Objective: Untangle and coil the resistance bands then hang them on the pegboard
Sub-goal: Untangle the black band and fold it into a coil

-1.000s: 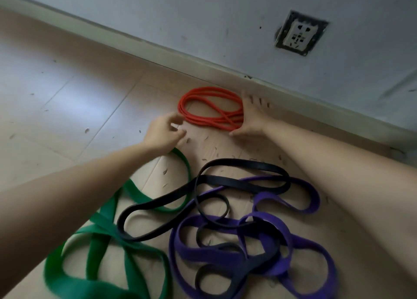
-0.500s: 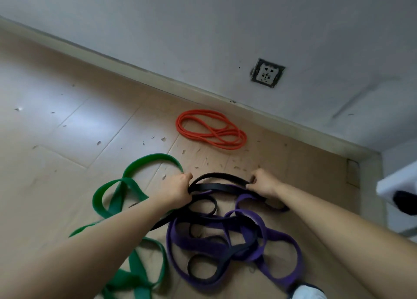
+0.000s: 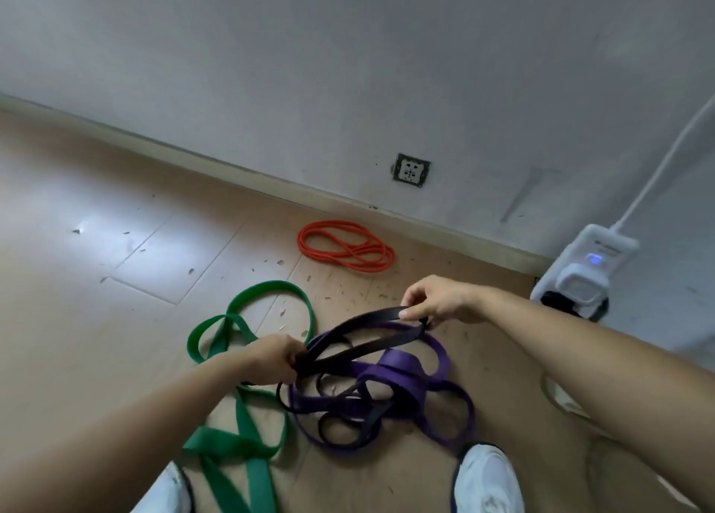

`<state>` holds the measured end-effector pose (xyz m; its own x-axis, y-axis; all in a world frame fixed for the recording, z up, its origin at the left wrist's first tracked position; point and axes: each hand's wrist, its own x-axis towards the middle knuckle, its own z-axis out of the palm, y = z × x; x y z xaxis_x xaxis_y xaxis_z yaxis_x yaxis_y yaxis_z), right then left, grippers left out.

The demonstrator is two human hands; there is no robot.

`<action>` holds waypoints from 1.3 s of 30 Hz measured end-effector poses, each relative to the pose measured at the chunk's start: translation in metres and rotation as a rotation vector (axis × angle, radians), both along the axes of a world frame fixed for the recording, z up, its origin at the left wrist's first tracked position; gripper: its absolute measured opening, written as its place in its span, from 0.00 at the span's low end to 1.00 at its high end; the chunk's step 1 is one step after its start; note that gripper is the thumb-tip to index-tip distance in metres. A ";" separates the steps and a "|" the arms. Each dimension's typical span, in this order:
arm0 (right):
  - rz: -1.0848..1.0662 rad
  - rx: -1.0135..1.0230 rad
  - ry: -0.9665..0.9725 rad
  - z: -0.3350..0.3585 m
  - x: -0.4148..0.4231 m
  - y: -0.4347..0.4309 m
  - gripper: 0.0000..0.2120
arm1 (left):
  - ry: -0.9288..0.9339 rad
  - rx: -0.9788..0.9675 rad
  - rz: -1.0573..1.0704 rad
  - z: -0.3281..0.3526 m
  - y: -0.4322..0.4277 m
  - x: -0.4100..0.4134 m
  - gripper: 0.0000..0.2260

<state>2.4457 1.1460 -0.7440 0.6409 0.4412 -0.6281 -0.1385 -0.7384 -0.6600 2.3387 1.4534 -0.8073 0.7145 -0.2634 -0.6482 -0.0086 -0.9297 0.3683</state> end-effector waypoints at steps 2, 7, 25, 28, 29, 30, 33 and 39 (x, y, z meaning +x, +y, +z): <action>0.024 0.088 -0.021 0.035 -0.010 0.003 0.07 | -0.008 0.020 -0.011 0.023 0.003 -0.010 0.10; 0.064 0.234 -0.188 0.120 -0.044 0.019 0.10 | -0.038 -0.062 0.049 0.082 0.009 -0.032 0.07; 0.010 0.704 -0.517 0.286 -0.129 0.069 0.12 | -0.343 -0.859 0.315 0.288 -0.035 -0.101 0.19; -0.049 0.818 -0.553 0.293 -0.125 0.071 0.10 | -0.383 -0.932 0.368 0.287 -0.044 -0.089 0.15; -0.073 0.854 -0.563 0.295 -0.123 0.071 0.10 | -0.382 -0.941 0.362 0.287 -0.046 -0.083 0.12; -0.108 0.891 -0.567 0.296 -0.120 0.069 0.09 | -0.378 -0.944 0.350 0.285 -0.048 -0.079 0.08; -0.271 0.987 -0.550 0.293 -0.106 0.060 0.10 | -0.390 -0.875 0.308 0.273 -0.045 -0.068 0.04; -0.460 0.987 -0.486 0.268 -0.079 0.039 0.07 | -0.402 -0.686 0.324 0.262 -0.020 -0.048 0.03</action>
<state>2.3665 1.1852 -0.4759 0.9424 0.2637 0.2059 0.1644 0.1711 -0.9714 2.2906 1.4335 -0.5454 0.9635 -0.2477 -0.1017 -0.0314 -0.4819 0.8757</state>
